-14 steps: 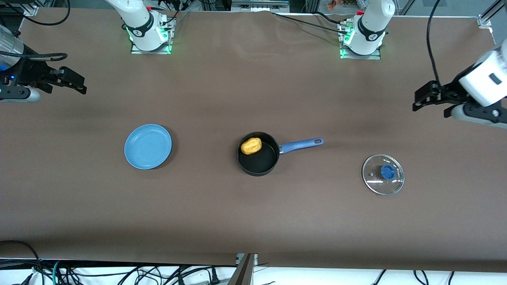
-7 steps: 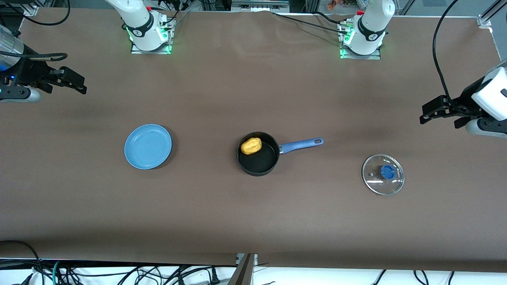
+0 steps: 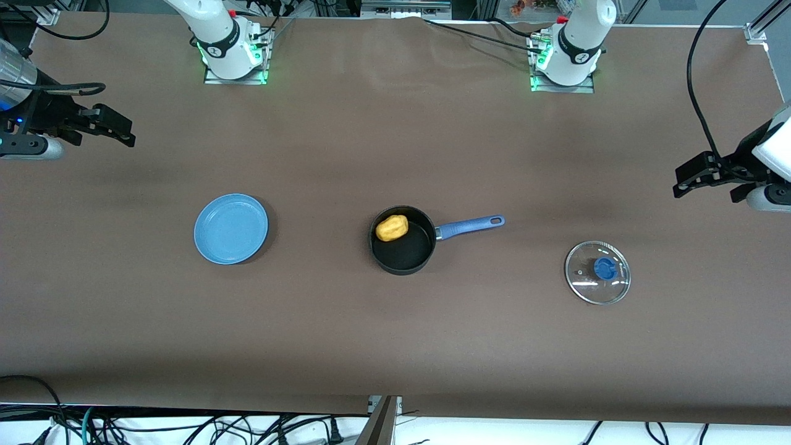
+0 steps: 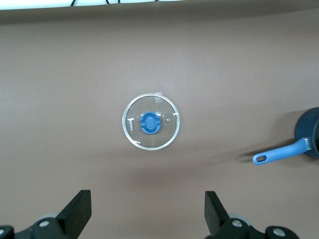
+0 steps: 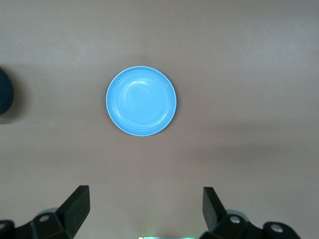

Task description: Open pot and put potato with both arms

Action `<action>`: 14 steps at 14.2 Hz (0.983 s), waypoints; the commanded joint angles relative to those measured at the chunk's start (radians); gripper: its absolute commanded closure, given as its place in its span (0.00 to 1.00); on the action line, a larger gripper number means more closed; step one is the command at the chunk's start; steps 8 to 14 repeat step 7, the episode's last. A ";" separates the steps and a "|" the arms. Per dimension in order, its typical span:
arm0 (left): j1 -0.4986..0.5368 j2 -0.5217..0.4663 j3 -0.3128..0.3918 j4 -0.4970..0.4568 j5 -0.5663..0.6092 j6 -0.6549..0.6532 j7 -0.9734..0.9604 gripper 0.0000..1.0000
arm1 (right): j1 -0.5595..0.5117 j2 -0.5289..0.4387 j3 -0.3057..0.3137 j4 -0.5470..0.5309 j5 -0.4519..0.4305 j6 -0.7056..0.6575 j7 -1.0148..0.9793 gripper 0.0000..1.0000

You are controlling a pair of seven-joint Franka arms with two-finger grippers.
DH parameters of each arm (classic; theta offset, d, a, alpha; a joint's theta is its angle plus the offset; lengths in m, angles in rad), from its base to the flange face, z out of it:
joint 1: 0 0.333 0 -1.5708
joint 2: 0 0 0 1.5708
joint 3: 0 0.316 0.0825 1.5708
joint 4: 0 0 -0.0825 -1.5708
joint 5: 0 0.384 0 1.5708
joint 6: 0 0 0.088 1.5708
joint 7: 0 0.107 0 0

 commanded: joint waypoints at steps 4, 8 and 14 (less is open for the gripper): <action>0.005 -0.011 -0.002 -0.009 0.032 -0.019 -0.014 0.00 | -0.003 0.008 0.005 0.023 -0.010 -0.021 -0.010 0.00; -0.005 -0.011 -0.013 -0.009 0.032 -0.036 -0.017 0.00 | -0.002 0.008 0.006 0.021 -0.010 -0.027 -0.010 0.00; -0.005 -0.011 -0.013 -0.009 0.032 -0.036 -0.017 0.00 | -0.002 0.008 0.006 0.021 -0.010 -0.027 -0.010 0.00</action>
